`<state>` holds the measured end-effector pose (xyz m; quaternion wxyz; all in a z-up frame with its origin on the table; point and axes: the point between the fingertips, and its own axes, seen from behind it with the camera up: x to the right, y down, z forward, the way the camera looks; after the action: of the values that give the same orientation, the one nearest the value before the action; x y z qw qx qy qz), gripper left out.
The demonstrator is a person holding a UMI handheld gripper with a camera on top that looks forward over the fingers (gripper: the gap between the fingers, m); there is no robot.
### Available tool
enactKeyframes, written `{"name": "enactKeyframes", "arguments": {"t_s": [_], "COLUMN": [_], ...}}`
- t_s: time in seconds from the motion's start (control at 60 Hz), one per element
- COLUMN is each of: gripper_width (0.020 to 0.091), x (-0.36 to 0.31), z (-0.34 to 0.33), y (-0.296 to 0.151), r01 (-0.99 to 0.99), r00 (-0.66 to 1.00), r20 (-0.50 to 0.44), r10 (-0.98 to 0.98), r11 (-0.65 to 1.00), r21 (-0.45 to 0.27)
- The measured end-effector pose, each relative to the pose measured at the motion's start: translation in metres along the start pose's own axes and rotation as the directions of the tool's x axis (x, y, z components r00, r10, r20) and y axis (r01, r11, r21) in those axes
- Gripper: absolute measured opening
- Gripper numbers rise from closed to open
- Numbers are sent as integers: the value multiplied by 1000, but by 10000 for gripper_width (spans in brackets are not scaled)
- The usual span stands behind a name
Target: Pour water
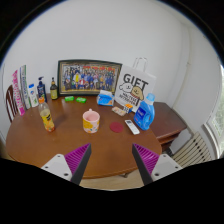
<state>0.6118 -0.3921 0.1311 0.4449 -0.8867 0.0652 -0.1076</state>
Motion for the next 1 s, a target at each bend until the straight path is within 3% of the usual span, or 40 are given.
{"name": "enactKeyframes", "arguments": {"t_s": [0.15,0.333,0.583,0.717,0.9,1.0], "gripper_width": [856,856,859,859,856,784], "x": [-23,-113,-267,-326,-373,-382], "z": [-1,2,41,87,161,197], "y": [3,0,-22,-48,-72,-73], "r01": [12,21,-19,-60,-98,-102], "r00": [1000,1000,976,962,958,964], "r20": [-17,23,216,273,285,265], "r10": [-12,-21,-4,8,20,27], "r11": [1000,1000,995,981,960,956], "r21": [-19,-8,101,183,263,275]}}
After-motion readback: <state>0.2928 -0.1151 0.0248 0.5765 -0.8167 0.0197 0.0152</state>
